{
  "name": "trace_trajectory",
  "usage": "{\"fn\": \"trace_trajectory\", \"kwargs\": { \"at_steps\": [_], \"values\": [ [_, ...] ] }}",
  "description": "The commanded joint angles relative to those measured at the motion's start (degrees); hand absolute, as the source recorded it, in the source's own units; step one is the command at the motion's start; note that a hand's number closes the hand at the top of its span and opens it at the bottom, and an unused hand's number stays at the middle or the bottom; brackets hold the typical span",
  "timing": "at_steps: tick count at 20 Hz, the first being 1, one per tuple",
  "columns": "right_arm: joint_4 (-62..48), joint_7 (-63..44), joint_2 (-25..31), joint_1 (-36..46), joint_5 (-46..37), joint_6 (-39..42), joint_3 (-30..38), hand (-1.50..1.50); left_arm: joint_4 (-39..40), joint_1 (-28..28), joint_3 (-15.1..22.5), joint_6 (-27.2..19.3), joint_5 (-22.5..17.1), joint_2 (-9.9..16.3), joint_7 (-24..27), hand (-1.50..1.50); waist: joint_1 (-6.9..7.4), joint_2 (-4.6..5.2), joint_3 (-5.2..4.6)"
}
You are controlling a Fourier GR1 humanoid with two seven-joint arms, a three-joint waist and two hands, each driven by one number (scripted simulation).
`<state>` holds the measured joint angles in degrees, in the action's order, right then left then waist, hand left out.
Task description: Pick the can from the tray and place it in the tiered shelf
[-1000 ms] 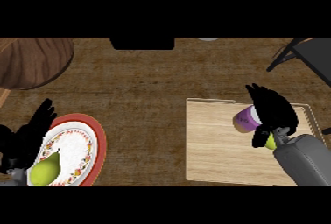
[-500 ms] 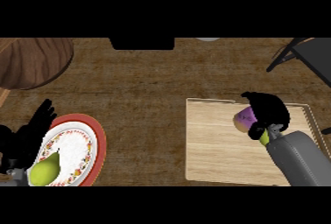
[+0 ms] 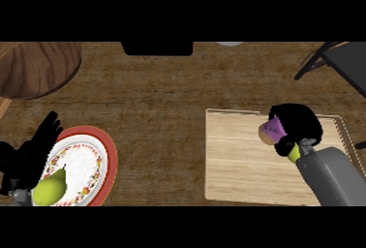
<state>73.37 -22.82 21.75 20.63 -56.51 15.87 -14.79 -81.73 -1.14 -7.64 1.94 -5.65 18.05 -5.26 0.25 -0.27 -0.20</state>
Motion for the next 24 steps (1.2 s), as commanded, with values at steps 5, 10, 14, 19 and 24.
{"fn": "trace_trajectory", "kwargs": {
  "at_steps": [5, 10, 14, 19, 24],
  "values": [
    [5.7, 0.8, -0.8, 0.7, -4.1, -1.5, 1.8, 1.50, -1.6, -0.1, -3.0, 3.6, -1.4, 2.0, -1.8, 0.00, -0.12, 0.18, 0.19],
    [9.1, -4.8, -2.3, 2.3, -4.8, -1.3, 5.9, 1.50, 1.4, 0.1, -1.6, 2.5, 0.3, -1.1, 1.0, 0.00, -0.03, 0.27, 0.18],
    [1.5, -22.8, -6.6, 8.6, -6.0, -6.6, 17.3, 1.50, 0.3, 0.6, -1.2, 2.3, 0.7, -0.4, 0.0, 0.00, 1.51, 0.83, 0.19],
    [-2.5, -31.5, -6.9, 14.9, -9.0, -13.2, 22.3, 1.50, 1.9, 2.6, -3.1, 2.9, 0.2, 1.6, -1.1, 0.00, 0.65, 0.55, 0.18],
    [5.2, -35.9, -7.6, 19.5, -5.8, -12.5, 25.8, 1.50, 1.5, 1.2, -2.6, 2.2, 1.3, 0.4, 0.2, 0.00, -0.38, 0.07, 0.16]
  ]
}}
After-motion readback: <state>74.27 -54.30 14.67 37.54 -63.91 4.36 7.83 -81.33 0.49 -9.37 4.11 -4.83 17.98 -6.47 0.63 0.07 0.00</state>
